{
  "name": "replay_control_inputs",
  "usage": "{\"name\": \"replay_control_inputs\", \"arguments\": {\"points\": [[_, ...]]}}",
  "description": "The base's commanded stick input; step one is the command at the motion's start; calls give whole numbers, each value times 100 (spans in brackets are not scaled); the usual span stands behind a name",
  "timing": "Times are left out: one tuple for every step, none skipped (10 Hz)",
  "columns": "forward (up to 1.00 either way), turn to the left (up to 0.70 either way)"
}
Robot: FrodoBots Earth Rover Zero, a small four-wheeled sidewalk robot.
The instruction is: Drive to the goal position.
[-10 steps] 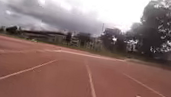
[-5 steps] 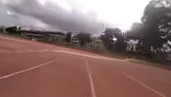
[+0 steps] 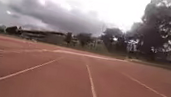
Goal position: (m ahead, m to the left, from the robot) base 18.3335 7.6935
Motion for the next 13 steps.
{"name": "replay_control_inputs", "arguments": {"points": [[45,0],[45,0],[45,0],[45,0],[45,0],[45,0],[45,0],[45,0],[45,0],[45,0],[45,0],[45,0],[45,0]]}}
